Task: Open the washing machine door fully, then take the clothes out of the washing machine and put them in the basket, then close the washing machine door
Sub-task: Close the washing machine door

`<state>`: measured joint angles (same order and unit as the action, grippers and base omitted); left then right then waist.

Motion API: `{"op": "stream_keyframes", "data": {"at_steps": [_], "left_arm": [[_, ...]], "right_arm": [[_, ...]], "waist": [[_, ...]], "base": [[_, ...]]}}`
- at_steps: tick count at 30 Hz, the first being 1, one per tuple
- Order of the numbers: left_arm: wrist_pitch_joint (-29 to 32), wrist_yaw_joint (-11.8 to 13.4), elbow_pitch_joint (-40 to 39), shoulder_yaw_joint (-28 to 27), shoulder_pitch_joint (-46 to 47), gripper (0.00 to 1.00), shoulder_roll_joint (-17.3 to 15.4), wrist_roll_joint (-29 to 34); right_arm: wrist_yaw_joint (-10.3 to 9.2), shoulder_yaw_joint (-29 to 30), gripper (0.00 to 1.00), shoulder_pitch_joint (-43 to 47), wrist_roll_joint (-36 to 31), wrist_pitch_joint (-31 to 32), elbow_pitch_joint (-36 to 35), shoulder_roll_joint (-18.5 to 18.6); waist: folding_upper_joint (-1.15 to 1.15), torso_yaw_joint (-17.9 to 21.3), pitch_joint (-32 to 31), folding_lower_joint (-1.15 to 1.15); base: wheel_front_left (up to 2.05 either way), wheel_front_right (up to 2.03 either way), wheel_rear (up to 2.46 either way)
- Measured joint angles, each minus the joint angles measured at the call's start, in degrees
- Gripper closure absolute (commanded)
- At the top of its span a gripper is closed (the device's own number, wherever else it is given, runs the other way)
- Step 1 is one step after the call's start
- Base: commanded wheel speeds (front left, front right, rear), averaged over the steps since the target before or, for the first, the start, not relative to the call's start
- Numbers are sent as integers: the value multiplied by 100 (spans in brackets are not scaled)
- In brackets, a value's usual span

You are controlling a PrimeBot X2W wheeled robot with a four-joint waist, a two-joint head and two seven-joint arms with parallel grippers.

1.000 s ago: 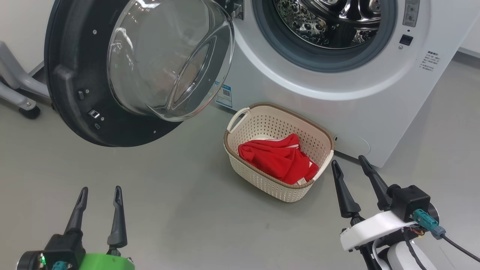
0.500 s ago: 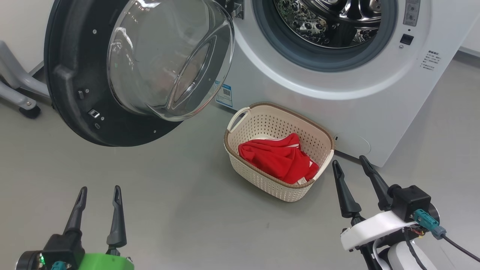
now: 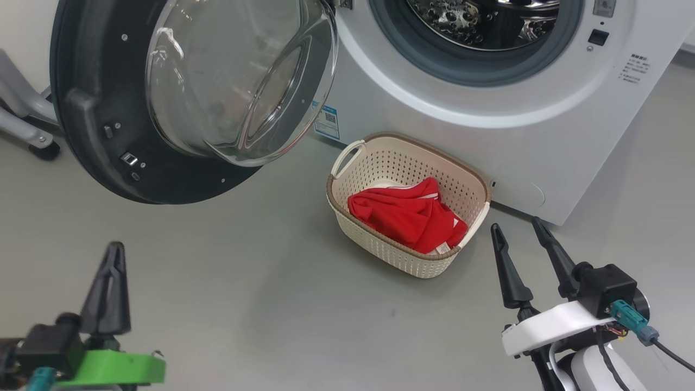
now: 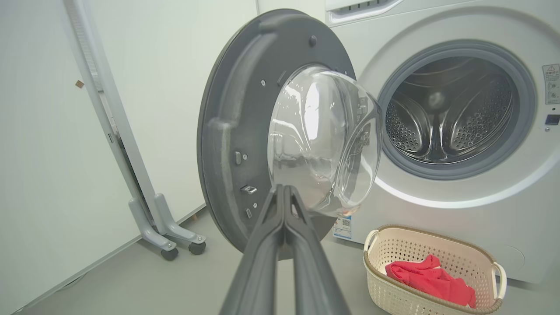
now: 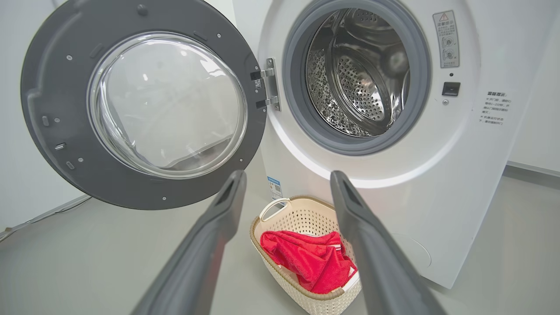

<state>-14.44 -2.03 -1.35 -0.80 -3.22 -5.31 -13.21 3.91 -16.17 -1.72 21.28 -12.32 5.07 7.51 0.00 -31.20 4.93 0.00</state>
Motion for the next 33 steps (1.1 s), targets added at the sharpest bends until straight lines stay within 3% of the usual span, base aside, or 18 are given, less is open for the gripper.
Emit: {"op": "stream_keyframes", "data": {"at_steps": [13, 25, 33], "left_arm": [[304, -138, -275, -1404, 1405, 100, -1146, -751], [1117, -178, 822, -2595, 2706, 100, -1735, -2209], [2001, 359, 2252, -3361, 3404, 100, -1647, -3338]], "right_arm": [[-53, 36, 0, 34, -181, 276, -506, 294], [-52, 24, 0, -163, -283, 498, -803, 445], [-47, 40, 0, -259, -285, 604, -882, 535]], "waist": [[0, 65, 624, 0], [0, 295, 1141, 0], [0, 549, 1403, 0]], "base": [[0, 0, 0], [0, 0, 0], [0, 0, 0]]}}
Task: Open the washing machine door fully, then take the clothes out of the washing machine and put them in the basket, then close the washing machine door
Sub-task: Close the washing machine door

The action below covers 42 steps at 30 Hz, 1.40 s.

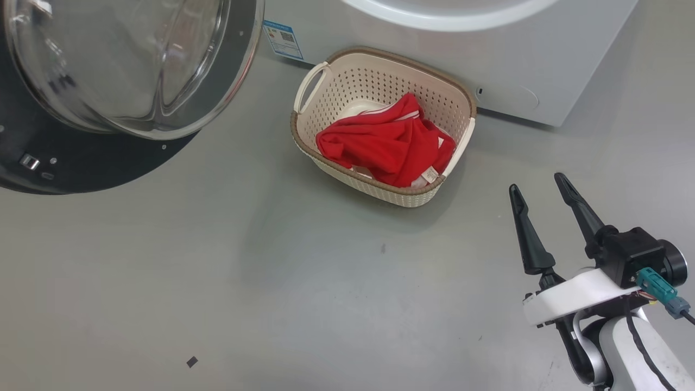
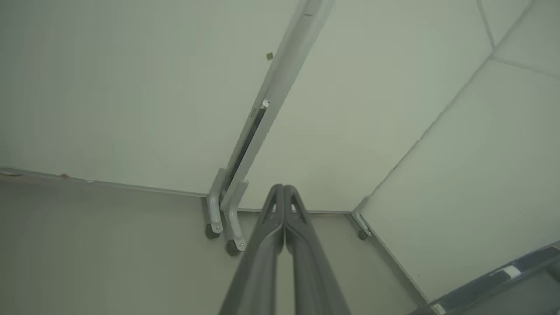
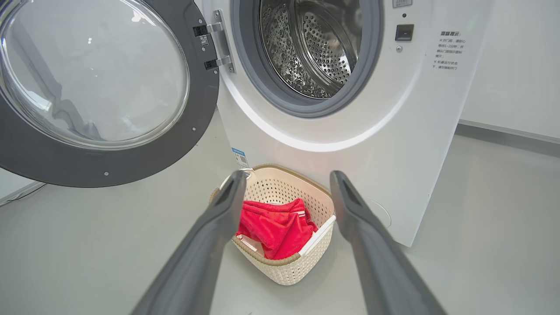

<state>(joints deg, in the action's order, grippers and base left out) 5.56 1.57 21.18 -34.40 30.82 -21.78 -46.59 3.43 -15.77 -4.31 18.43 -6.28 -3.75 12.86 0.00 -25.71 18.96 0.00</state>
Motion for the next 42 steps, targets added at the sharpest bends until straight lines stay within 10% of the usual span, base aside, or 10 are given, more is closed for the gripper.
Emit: {"op": "stream_keyframes", "data": {"at_steps": [14, 42], "left_arm": [[912, 479, 1427, -1393, 1463, 100, 609, -2058], [1596, 571, 3376, -1546, 2173, 100, 377, -2168]], "right_arm": [[2, 47, 0, -54, 1, 26, -54, 43], [1, -12, 0, -54, 1, 43, -126, 24]], "waist": [[0, 267, 163, 0], [0, 501, 158, 0]], "base": [[0, 0, 0], [0, 0, 0]]}}
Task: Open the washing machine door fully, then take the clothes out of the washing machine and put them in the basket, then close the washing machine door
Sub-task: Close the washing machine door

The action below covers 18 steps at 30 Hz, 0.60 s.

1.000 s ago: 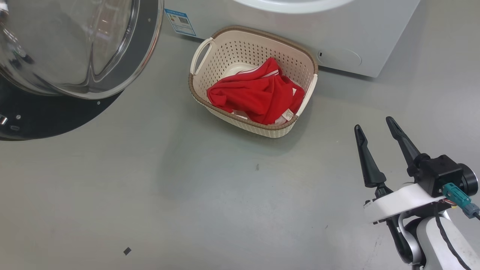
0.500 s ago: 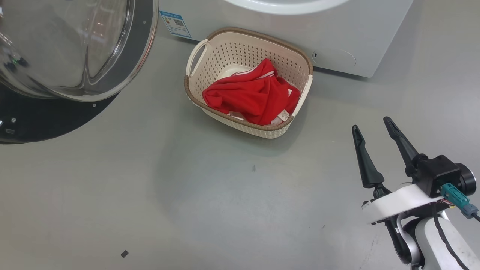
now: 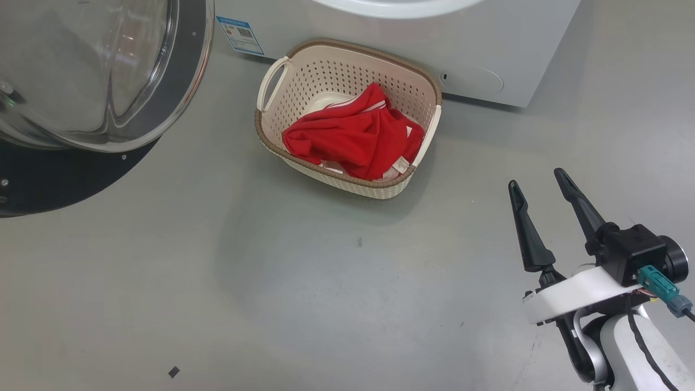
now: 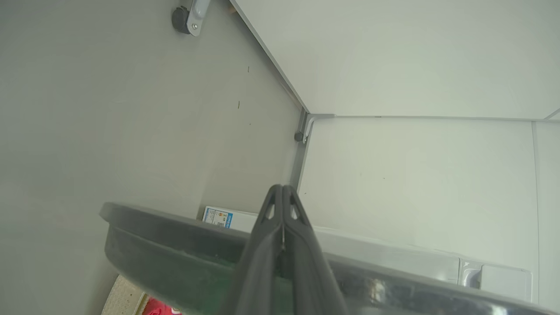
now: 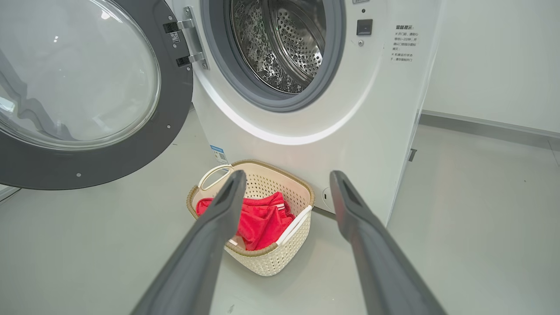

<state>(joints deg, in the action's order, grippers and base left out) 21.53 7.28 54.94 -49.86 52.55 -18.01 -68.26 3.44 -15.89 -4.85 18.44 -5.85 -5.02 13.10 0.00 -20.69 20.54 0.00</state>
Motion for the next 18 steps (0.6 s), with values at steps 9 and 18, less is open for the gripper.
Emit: {"op": "stream_keyframes", "data": {"at_steps": [9, 18], "left_arm": [[175, 0, 356, -59, 205, 100, -102, -14], [760, 0, 427, -47, 213, 100, -13, -191]], "right_arm": [[0, 1, 0, 0, 1, -8, 57, -3], [0, -8, 0, 9, 15, -104, 197, -52]], "waist": [[0, 20, -77, 0], [0, -14, -310, 0]], "base": [[0, 0, 0], [0, 0, 0]]}}
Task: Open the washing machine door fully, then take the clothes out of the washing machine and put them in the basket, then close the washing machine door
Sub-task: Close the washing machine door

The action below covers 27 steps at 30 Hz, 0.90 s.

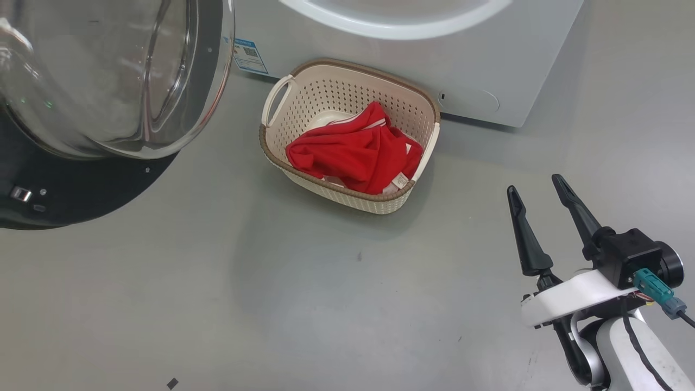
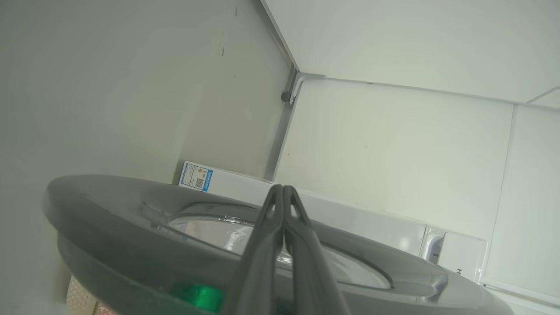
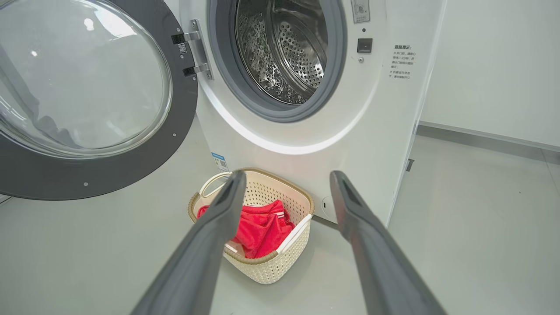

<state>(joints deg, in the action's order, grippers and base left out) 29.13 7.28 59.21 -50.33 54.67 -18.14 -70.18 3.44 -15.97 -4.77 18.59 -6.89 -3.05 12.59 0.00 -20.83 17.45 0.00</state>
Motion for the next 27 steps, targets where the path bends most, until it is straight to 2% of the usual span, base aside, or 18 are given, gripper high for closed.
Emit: {"op": "stream_keyframes", "data": {"at_steps": [10, 17, 27], "left_arm": [[738, -65, 83, 408, -8, 100, 333, 76], [1024, -256, 82, 477, -27, 100, 532, 68], [1601, -493, -44, 581, -139, 100, 1015, -41]], "right_arm": [[0, -49, 0, 63, 55, -58, 120, -112], [-1, -60, 0, 106, 66, -134, 199, -149], [-8, -78, 0, 188, 164, -196, 266, -229]], "waist": [[0, -123, -307, 0], [0, -206, -474, 0], [0, -337, -713, 0]], "base": [[0, 0, 0], [0, 0, 0], [0, 0, 0]]}}
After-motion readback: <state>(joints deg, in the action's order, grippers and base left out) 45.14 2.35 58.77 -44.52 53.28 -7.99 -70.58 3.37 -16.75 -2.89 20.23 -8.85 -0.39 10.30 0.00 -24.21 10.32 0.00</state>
